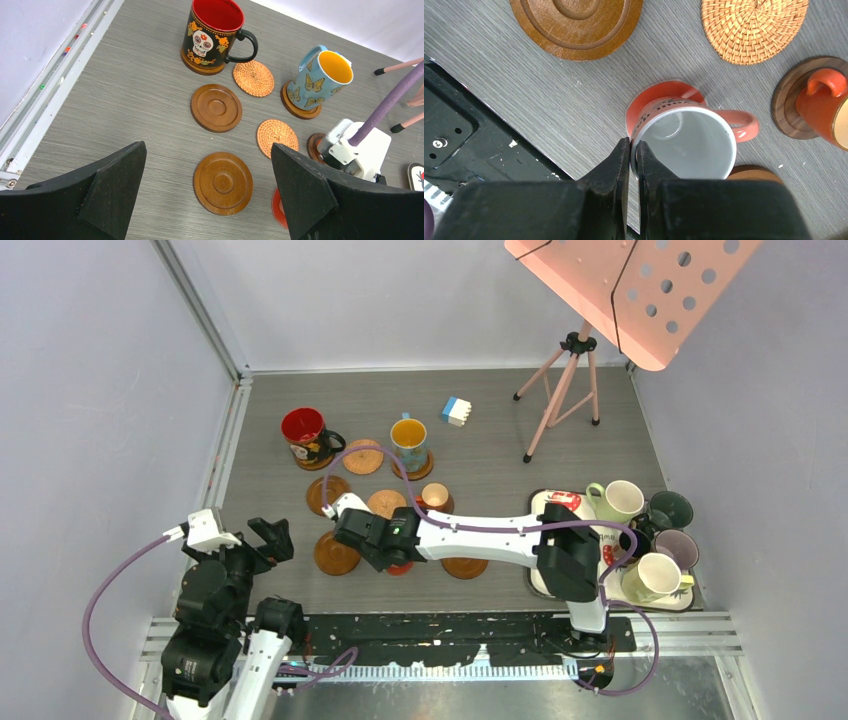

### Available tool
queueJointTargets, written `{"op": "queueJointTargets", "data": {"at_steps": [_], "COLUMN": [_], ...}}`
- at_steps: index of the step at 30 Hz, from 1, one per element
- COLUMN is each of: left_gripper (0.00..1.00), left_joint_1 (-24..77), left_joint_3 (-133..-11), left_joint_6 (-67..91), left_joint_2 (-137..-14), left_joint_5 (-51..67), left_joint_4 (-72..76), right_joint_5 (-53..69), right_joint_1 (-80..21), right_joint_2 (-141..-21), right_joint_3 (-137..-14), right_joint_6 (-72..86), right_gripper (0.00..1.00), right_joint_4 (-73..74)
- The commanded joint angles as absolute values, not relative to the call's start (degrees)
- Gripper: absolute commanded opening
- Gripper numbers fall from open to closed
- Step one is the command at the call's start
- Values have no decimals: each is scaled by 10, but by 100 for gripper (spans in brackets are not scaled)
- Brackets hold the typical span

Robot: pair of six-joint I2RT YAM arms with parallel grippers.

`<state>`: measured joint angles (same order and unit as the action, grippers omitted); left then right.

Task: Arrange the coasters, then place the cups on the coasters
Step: Place the cup on the coaster, then pick up the cup from the tray.

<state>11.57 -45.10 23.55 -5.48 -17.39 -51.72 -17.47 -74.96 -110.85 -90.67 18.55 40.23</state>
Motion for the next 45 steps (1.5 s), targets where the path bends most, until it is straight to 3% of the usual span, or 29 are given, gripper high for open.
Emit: {"op": "queueJointTargets", "data": {"at_steps": [1,7,15,21,31,45], "left_gripper": [99,99,99,99,99,99], "left_joint_1": [114,114,114,114,115,115], "left_joint_3": [-459,-459,-458,-456,-440,-436], "left_joint_6": [234,234,234,233,224,214], "left_joint_2": [-53,-54,-55,-62,-74,-151], "left_joint_5": [-175,-175,-171,-161,-96,14], "left_joint_4": [-505,-506,-504,-500,-474,-463], "right_joint_5": [-195,-189,-200,-210,-282,-397], "right_joint_1": [-753,-753,-753,-749,-687,-455], "right_joint_2": [-1102,-1105,-1093,-1053,-940,-694], "right_joint_3": [-933,-935,-955,-982,-922,-652], "right_joint_6": [196,197,176,157,223,358], "right_gripper": [6,13,37,48,49,51], "right_joint_4": [388,390,399,416,456,534]}}
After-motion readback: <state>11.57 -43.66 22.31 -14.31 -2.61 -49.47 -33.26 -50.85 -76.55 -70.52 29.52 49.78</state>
